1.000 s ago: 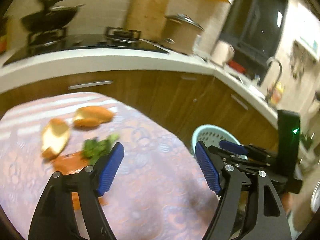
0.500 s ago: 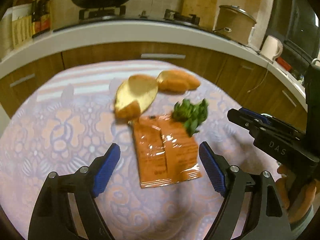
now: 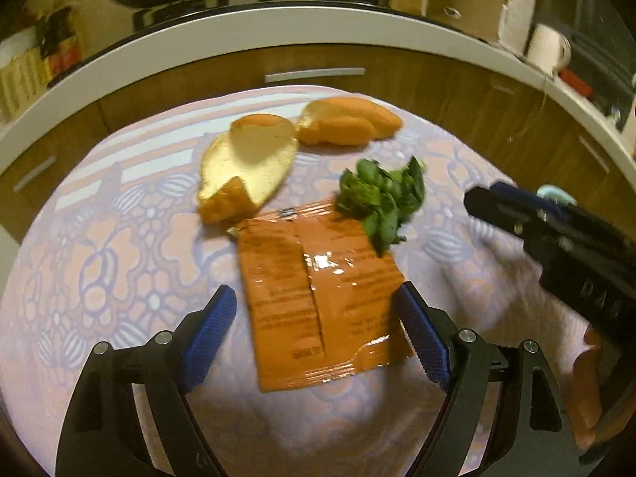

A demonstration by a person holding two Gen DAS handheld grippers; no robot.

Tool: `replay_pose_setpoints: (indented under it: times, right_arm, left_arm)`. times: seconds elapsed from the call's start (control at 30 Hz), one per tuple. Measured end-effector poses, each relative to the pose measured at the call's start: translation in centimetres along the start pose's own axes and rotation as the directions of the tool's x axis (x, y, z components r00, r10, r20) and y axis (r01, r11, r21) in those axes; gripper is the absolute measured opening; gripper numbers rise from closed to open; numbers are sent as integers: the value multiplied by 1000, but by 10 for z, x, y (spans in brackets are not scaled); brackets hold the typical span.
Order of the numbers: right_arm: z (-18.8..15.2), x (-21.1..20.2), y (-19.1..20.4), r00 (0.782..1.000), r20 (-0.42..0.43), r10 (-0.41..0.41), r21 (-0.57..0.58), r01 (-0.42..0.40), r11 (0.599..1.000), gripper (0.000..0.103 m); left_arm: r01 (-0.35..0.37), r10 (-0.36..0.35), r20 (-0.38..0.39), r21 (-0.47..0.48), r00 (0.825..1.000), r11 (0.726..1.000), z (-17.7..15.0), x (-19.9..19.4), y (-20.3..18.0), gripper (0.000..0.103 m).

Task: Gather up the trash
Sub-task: 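Grasp the orange snack wrapper with the left tool while the right tool grasps the green leaves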

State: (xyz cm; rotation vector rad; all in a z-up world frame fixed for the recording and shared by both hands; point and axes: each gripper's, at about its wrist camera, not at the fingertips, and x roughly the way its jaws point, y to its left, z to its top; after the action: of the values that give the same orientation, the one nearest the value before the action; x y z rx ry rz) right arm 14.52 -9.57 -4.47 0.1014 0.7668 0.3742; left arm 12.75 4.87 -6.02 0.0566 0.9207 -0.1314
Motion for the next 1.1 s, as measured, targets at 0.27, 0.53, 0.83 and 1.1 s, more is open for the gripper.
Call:
replay_pose_setpoints:
  times: [0.27,0.53,0.83,1.1]
  right_arm:
    - [0,3,5,1000,-16,-2,-24,2,1000,30]
    - [0,6,11,998,-60,6,-30,-8,1000,30]
    - [12,19,44,995,-104,1,7,-1,1000,62]
    - [16,19,54,993,-119,19,-15,-21,1000,62]
  left_arm:
    - [-20,20,34,-10,999,1000,-3,-6,4,42]
    - [30,-24,66,-92,998,995,-17,-30,23,28]
    - [-49,87,167,-220,982,974,-28,-54,60,28]
    - [26,-4,105,-209,994,978,-34,-48,70,28]
